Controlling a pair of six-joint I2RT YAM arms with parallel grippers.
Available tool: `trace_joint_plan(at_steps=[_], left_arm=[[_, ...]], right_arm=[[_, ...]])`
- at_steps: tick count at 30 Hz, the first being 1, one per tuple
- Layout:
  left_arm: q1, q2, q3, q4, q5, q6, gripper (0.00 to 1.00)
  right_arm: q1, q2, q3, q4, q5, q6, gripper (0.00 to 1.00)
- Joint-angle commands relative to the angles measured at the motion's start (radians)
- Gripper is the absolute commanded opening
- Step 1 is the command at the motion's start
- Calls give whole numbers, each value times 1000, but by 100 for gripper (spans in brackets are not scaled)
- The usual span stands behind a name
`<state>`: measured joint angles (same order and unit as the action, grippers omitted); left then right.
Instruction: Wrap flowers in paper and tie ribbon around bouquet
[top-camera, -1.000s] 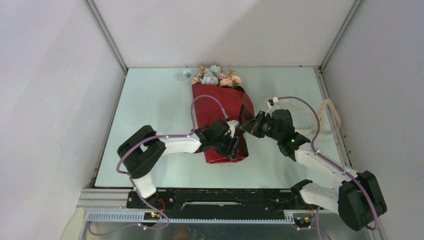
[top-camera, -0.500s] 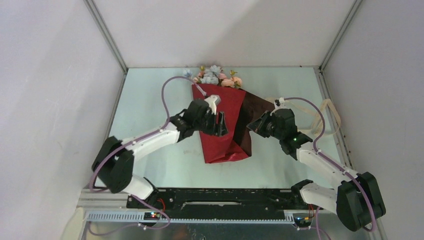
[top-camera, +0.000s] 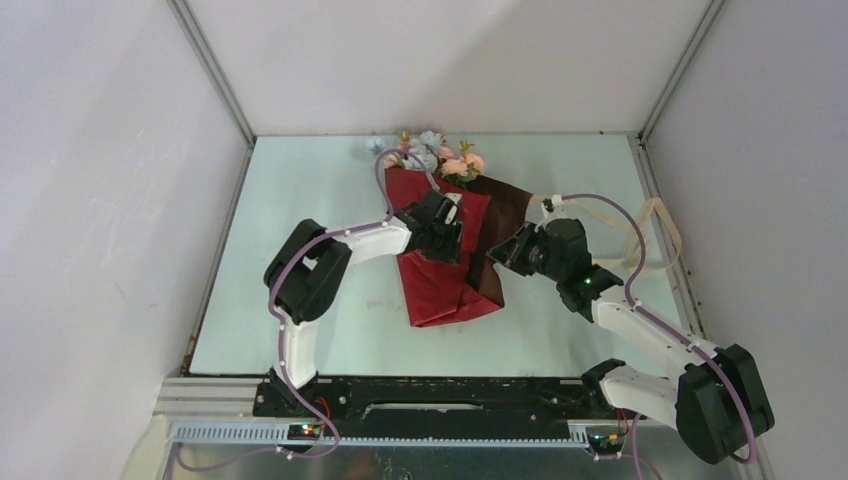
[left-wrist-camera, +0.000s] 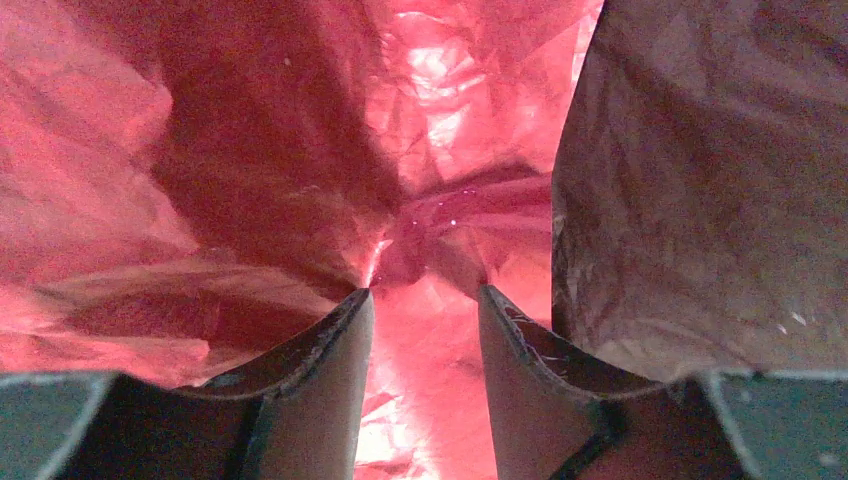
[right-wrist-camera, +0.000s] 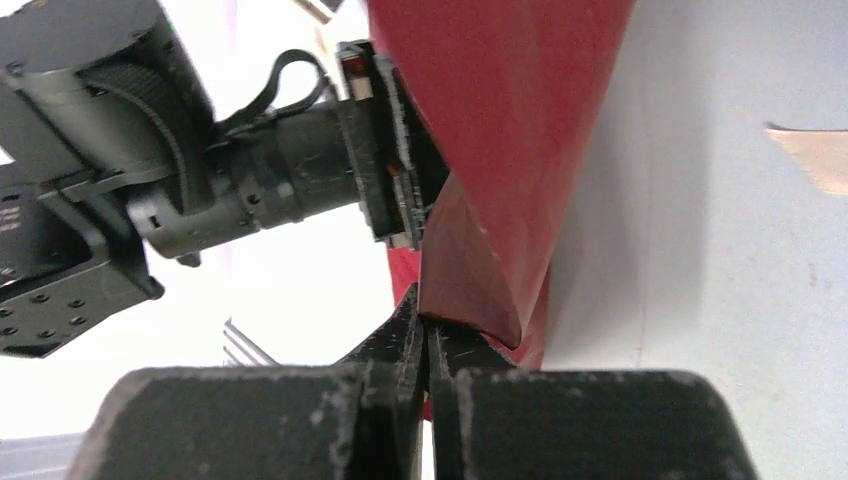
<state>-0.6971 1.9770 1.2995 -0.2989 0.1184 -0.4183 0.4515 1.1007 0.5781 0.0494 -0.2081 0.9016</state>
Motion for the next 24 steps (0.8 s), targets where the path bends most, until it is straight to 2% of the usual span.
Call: trace_joint_plan(at_steps=[1, 10, 17, 24], left_arm=[[-23, 30, -8, 28, 20, -20, 50], [-41, -70, -82, 88, 70, -91, 51], [4, -369, -236, 119, 94, -137, 57], [122, -704, -511, 135, 83, -186, 66]], right_arm=[[39, -12, 38, 127, -29, 11, 0], [99, 176, 138, 188, 11, 58, 0], [137, 291, 198, 195, 57, 52, 0], [160, 397, 240, 239, 36, 56, 0]])
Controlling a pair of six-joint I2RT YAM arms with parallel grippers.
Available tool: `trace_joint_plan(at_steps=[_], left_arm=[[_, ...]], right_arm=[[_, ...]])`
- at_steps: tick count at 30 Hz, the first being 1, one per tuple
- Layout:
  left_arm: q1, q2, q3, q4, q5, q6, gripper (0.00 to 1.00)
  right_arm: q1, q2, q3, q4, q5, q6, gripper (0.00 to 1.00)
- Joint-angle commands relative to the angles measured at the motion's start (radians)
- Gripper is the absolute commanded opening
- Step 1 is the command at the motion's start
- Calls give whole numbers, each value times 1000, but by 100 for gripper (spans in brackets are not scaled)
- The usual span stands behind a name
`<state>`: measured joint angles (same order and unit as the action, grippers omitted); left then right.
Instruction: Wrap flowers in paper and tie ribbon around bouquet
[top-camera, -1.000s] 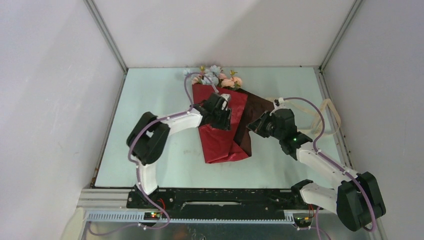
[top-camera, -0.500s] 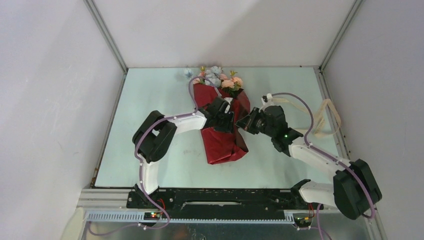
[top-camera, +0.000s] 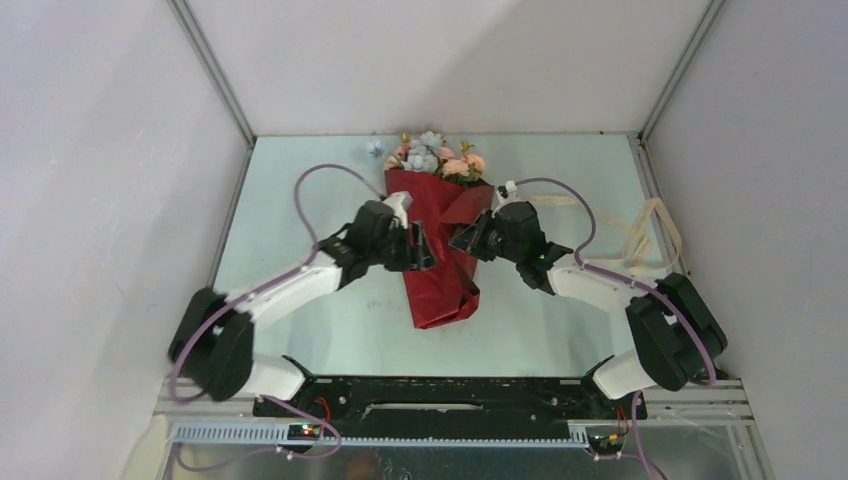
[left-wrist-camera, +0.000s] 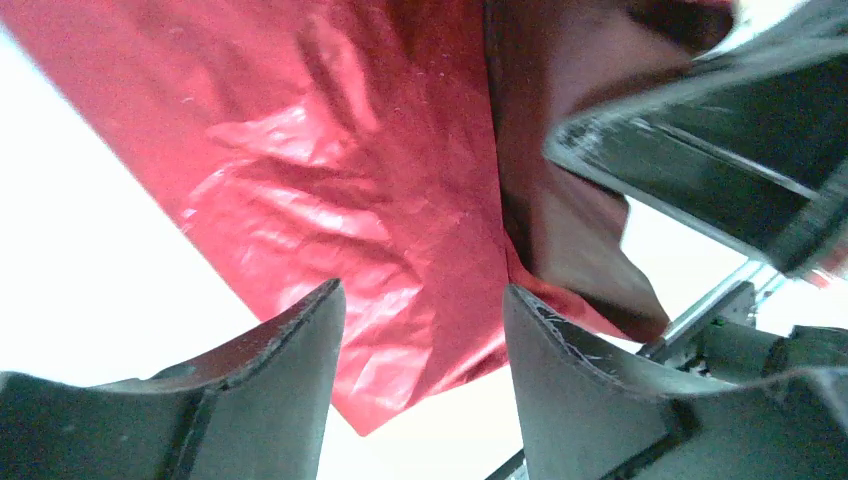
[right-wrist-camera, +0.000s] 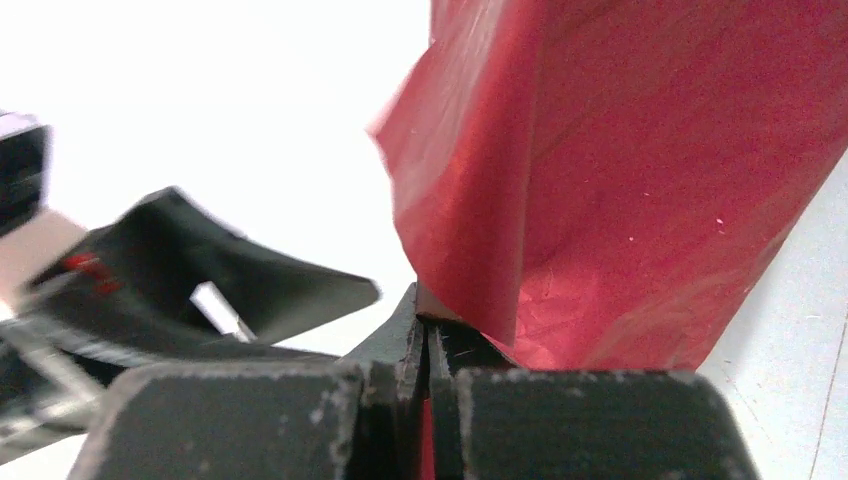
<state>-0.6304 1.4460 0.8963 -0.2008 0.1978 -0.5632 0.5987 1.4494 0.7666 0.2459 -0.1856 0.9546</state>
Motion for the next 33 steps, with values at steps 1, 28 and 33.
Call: trace_joint_plan(at_steps=[1, 28, 33], left_arm=[[65, -198, -131, 35, -4, -43, 67], [369, 267, -64, 654, 441, -348, 100], [366, 282, -79, 667, 434, -375, 99]], right_arm=[[18, 65, 64, 43, 13, 1, 0], [133, 346, 263, -73, 11, -123, 23], [139, 342, 263, -73, 12, -119, 24]])
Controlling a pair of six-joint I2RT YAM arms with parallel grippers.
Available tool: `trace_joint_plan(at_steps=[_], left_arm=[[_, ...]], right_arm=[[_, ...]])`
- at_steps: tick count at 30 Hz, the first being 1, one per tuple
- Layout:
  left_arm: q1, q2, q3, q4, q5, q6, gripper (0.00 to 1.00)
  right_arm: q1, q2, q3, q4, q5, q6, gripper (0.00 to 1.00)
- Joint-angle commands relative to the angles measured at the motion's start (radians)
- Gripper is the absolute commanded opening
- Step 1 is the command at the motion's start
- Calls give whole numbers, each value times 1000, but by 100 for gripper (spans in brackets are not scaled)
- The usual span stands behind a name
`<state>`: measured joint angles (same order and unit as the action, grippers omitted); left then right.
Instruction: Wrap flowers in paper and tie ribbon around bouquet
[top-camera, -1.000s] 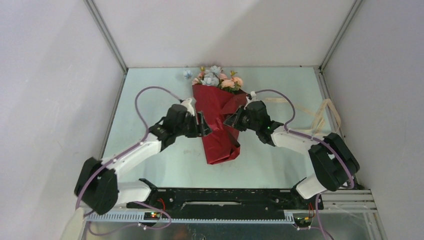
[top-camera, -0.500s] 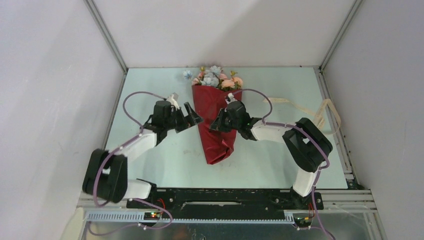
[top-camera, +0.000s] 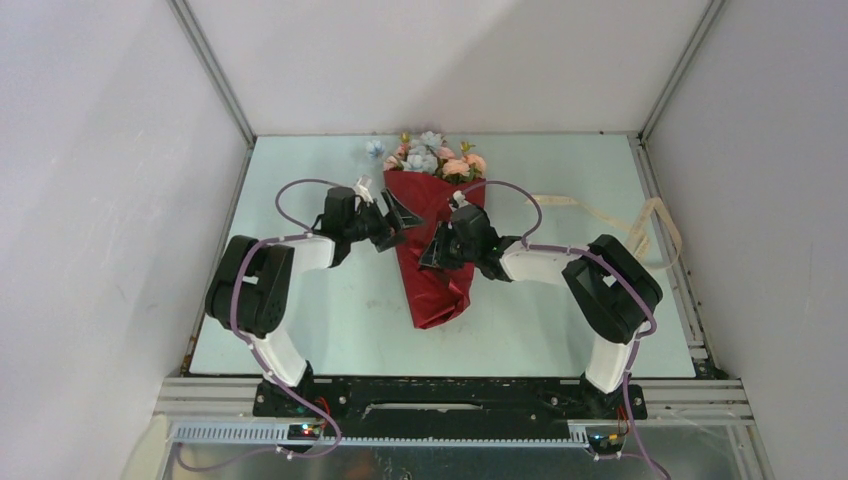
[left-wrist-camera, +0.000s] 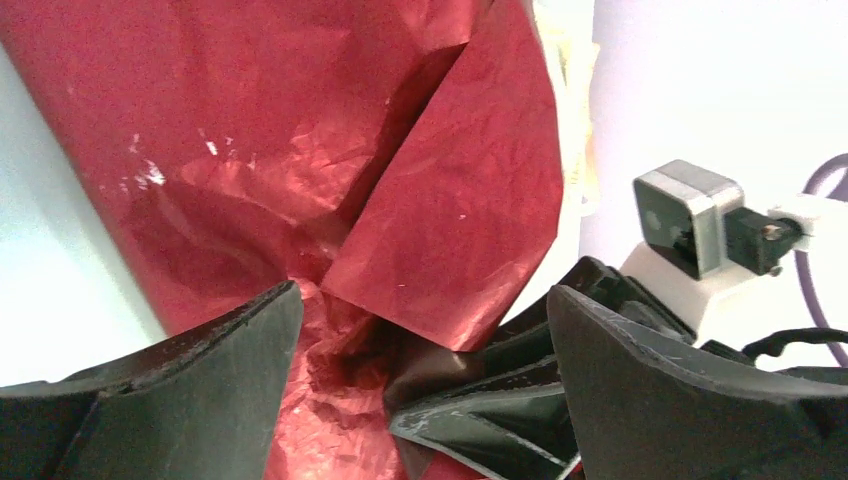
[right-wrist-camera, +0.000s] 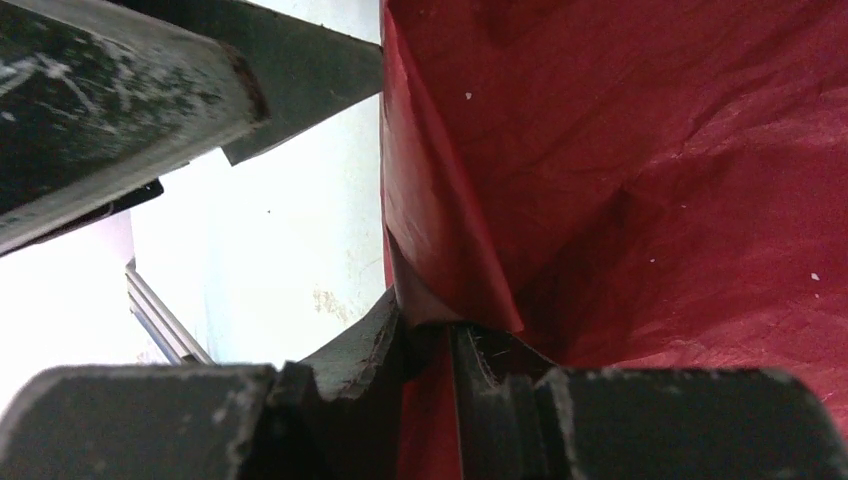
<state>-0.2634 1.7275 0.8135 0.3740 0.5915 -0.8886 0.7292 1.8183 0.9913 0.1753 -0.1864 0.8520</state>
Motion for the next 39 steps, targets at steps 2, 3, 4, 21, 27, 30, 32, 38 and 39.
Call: trace_joint_plan(at_steps=[2, 3, 4, 21, 27, 30, 32, 38, 39], left_arm=[[-9, 14, -9, 156, 41, -85, 97], [-12, 18, -11, 165, 38, -96, 96], [-18, 22, -7, 170, 29, -105, 95], [-42, 62, 24, 85, -26, -82, 78], [-44, 100, 13, 215, 37, -167, 69], [-44, 107, 6, 265, 59, -205, 68], [-45, 120, 4, 314, 83, -241, 65], [-46, 137, -10, 426, 99, -306, 48], [-46, 133, -9, 417, 90, -299, 44]], right_arm=[[11, -28, 38, -1, 16, -15, 23], [13, -29, 39, -1, 16, -15, 22], [14, -29, 39, -1, 17, -16, 21], [26, -52, 37, -41, 46, -39, 18], [29, -53, 38, -46, 49, -41, 17], [29, -57, 37, -46, 52, -41, 17], [29, -60, 37, -46, 54, -41, 16], [32, -66, 37, -51, 58, -43, 16], [32, -68, 37, -52, 59, -44, 16]])
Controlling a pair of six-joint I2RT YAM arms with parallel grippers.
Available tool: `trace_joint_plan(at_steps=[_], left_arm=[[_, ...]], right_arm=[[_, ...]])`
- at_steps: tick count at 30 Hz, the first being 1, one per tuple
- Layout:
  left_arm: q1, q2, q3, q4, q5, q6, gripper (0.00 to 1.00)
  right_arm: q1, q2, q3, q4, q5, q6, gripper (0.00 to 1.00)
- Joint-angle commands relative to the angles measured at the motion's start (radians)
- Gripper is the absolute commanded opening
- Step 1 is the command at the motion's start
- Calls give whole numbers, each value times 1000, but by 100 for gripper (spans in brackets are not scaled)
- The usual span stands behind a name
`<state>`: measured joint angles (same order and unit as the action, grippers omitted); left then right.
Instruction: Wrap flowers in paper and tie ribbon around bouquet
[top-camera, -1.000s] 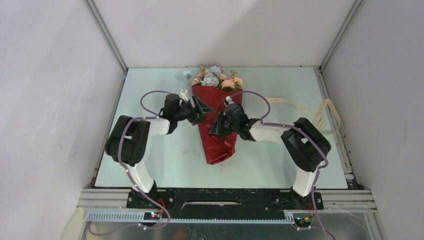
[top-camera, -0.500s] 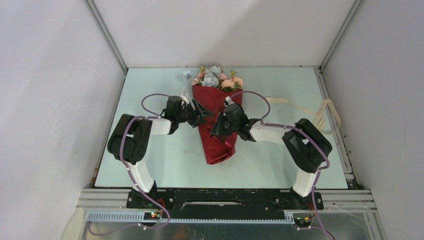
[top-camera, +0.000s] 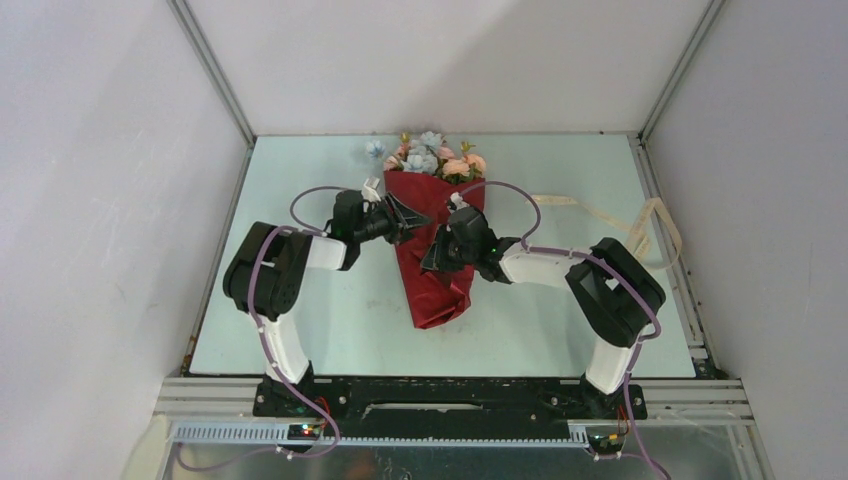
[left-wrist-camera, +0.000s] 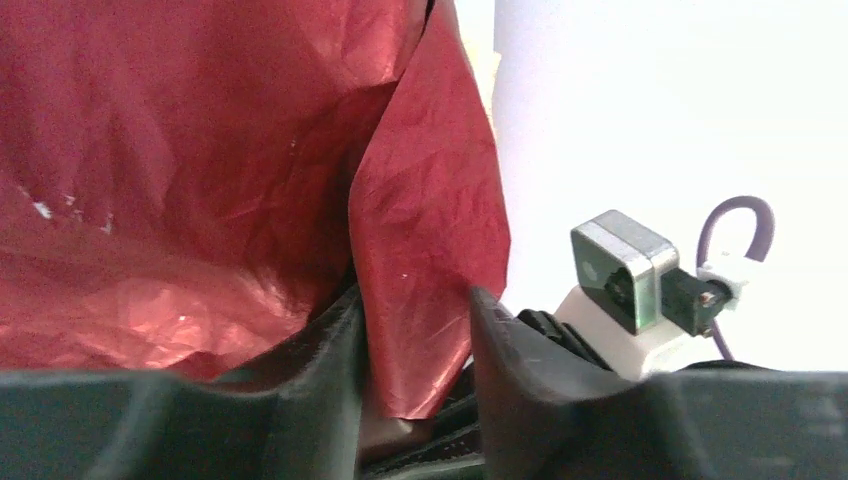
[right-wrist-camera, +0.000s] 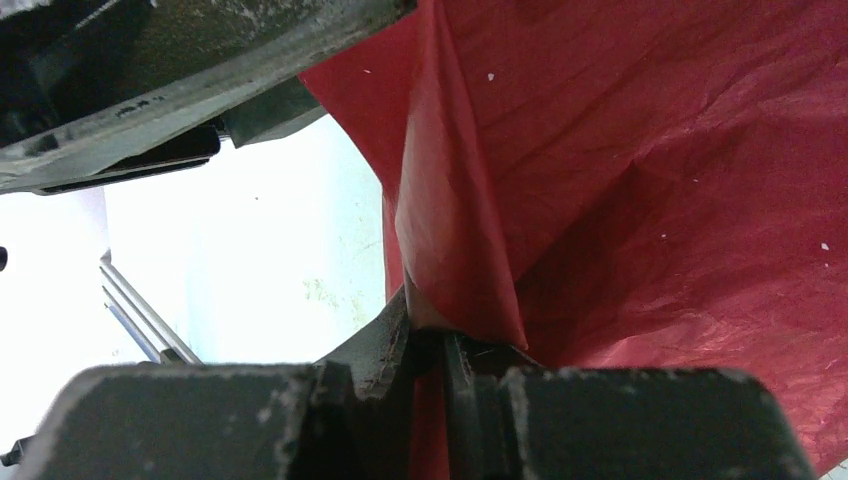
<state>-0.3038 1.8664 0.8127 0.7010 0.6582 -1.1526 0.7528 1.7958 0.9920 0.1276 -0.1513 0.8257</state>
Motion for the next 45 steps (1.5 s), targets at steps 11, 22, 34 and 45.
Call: trace_joint_plan(at_steps=[11, 22, 34, 45], left_arm=[[-7, -106, 129, -354, -118, 252, 0], [-3, -94, 294, -590, -165, 381, 0], [4, -75, 322, -605, -162, 385, 0], [20, -78, 326, -612, -161, 386, 0]], right_arm=[[13, -146, 37, -141, 42, -139, 41], [187, -320, 3, -373, 398, -422, 82], [376, -408, -190, -418, 792, -188, 87], [409, -287, -274, -312, 833, 99, 63]])
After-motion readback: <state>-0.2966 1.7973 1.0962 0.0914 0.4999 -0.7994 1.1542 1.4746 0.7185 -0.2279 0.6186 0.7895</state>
